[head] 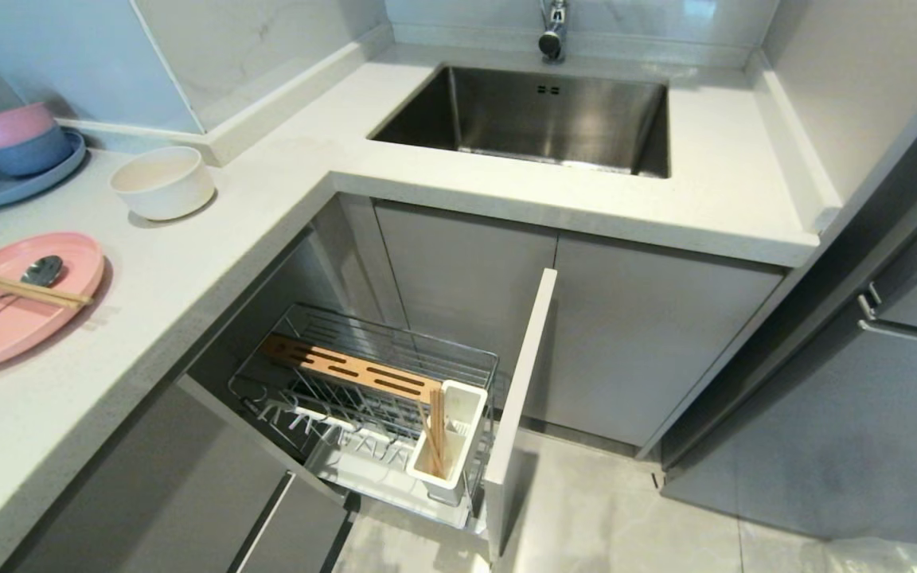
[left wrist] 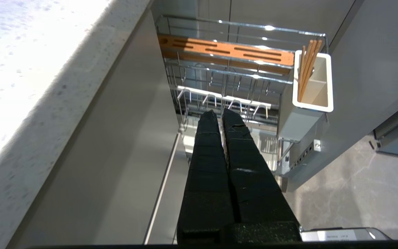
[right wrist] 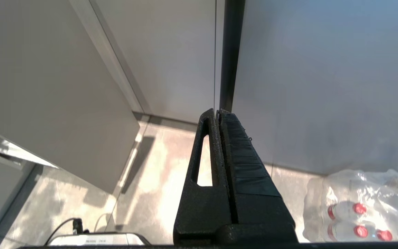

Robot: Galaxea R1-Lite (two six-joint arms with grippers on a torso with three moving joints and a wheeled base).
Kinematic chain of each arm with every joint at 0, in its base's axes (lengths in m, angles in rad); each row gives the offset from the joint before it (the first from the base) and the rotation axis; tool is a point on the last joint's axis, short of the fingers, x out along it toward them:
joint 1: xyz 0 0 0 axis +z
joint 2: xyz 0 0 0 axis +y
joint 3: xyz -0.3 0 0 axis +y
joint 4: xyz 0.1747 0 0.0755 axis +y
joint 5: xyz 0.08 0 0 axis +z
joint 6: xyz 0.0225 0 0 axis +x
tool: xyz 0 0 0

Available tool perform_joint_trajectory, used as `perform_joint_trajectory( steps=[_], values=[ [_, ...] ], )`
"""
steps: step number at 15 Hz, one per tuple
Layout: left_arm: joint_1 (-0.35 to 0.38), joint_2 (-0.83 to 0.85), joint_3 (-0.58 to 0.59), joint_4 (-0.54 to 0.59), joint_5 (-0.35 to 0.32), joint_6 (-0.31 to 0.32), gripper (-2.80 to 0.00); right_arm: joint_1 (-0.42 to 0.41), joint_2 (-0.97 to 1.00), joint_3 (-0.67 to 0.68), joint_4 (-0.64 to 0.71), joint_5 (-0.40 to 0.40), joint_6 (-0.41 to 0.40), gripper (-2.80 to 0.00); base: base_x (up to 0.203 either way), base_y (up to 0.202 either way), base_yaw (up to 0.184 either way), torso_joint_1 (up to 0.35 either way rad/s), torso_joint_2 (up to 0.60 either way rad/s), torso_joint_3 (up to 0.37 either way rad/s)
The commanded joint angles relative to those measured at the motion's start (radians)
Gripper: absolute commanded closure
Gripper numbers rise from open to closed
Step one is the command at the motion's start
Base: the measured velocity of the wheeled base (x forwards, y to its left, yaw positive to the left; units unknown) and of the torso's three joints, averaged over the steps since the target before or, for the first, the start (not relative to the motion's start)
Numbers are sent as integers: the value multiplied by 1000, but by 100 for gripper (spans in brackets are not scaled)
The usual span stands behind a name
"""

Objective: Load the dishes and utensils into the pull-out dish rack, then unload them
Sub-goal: Pick up the bowl and place it in the cupboard

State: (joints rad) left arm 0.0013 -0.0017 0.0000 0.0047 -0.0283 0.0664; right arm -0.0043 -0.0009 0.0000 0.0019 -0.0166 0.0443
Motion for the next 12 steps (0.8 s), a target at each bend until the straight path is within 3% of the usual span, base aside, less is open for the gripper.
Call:
perform_joint_trajectory(
  steps=[1,12],
  values=[
    [0,0,0,0,-1,0,0,0,1,2,1,0,0,0,0,0,0,0,6,-208],
    [0,0,0,1,-1,-5,0,0,1,2,0,0,0,0,0,0,0,3,5,-197]
  ],
)
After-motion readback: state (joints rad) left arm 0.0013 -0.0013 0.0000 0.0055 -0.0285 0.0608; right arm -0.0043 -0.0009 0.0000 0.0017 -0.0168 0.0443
